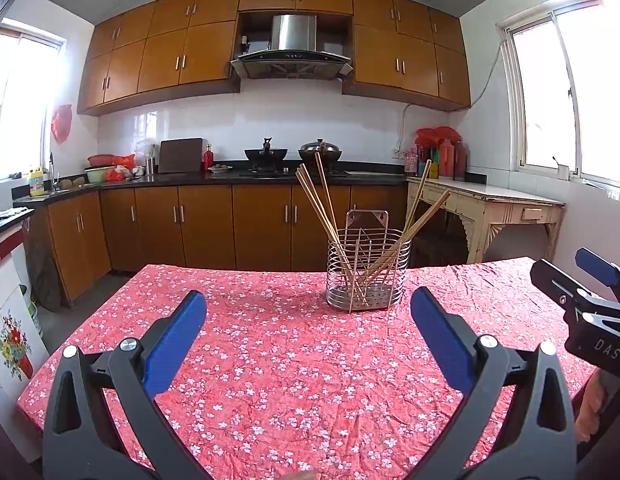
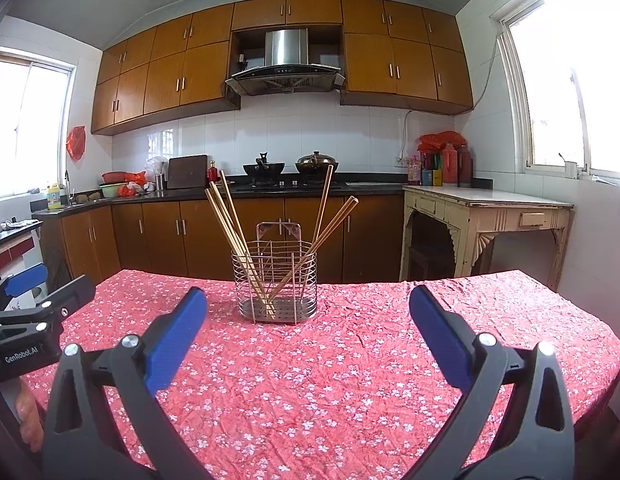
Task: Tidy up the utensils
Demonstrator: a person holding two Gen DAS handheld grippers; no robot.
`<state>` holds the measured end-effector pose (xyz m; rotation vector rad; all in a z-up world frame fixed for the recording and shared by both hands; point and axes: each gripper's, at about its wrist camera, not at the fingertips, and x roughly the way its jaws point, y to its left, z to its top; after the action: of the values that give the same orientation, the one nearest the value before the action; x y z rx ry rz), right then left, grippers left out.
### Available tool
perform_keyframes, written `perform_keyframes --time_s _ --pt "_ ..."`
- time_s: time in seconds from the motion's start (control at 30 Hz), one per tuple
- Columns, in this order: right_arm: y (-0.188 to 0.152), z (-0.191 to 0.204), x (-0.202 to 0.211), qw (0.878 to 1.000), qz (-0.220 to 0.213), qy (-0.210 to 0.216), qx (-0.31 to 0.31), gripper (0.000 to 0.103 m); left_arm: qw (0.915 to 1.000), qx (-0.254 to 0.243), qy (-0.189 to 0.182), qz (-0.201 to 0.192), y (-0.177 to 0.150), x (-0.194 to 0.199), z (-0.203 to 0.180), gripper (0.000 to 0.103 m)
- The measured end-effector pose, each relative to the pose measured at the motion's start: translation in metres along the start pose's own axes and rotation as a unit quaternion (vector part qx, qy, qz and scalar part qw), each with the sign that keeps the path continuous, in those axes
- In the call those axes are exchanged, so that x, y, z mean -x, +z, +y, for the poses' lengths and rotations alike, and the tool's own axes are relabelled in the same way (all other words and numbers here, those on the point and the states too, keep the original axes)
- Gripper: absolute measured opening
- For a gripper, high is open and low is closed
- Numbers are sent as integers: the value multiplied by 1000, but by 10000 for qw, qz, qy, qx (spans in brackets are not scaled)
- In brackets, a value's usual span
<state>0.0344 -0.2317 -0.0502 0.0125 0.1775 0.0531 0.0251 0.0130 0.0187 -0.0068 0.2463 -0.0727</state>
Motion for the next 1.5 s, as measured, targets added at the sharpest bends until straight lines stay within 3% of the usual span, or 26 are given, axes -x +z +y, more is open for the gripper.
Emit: perform_keyframes --time_s 1.5 --pt "1 2 3 10000 -30 0 -47 99 10000 52 -11 32 -1 -1 -2 101"
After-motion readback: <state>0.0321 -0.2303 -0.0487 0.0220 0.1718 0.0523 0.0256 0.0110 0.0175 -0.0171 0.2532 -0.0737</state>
